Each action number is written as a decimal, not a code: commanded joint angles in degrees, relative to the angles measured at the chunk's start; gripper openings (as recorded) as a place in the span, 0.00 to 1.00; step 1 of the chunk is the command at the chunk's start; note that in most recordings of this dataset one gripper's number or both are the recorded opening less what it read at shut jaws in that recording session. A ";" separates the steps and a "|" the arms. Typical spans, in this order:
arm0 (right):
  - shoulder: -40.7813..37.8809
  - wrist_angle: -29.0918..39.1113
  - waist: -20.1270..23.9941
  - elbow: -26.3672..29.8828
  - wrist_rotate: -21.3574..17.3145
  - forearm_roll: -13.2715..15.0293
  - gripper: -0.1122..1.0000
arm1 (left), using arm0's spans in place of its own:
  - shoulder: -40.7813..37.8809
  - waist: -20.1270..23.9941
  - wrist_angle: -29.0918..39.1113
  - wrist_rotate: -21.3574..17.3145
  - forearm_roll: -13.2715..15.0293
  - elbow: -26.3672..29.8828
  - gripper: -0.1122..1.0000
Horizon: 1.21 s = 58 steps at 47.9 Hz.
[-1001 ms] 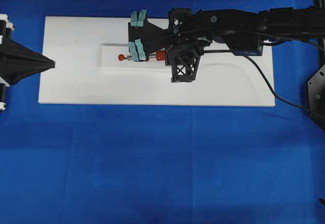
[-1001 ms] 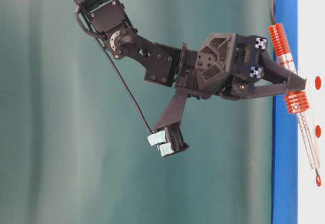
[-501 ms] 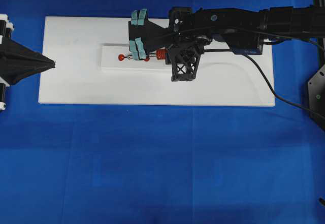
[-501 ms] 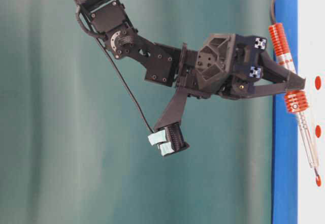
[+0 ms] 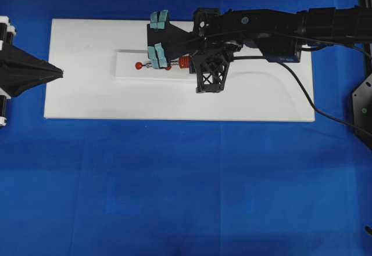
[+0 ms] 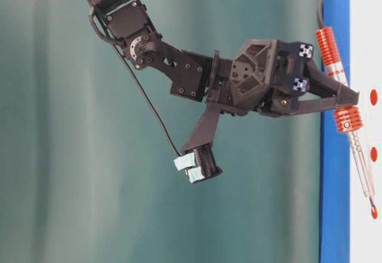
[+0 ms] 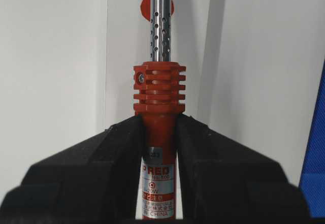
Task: Touch the tip of the soldering iron to the mark.
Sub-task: 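Hold the iron tip on the left red dot, then lift the iron and move it right above the middle dot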
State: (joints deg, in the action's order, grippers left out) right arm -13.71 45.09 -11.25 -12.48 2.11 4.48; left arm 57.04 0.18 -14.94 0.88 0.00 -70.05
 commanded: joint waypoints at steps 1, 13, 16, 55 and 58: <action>0.88 -0.26 -0.09 1.41 0.09 0.00 0.16 | -0.18 0.00 -0.26 0.00 -0.09 0.62 0.10; 0.70 -0.18 0.09 1.41 0.09 0.00 0.16 | -0.18 0.00 -0.26 0.00 -0.09 0.62 0.10; 0.62 -0.26 0.00 1.41 0.09 0.00 0.16 | -0.18 0.00 -0.26 0.00 -0.09 0.62 0.10; 6.68 5.71 0.09 4.22 -0.09 0.88 0.16 | -0.18 0.00 -0.26 0.00 -0.09 0.62 0.10; 7.56 7.03 0.09 4.75 0.00 1.05 0.16 | -0.18 0.00 -0.26 0.00 -0.09 0.62 0.10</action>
State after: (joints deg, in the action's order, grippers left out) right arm -9.40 50.98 -11.25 -9.84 2.11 5.19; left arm 57.13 0.09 -14.94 0.88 0.00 -70.05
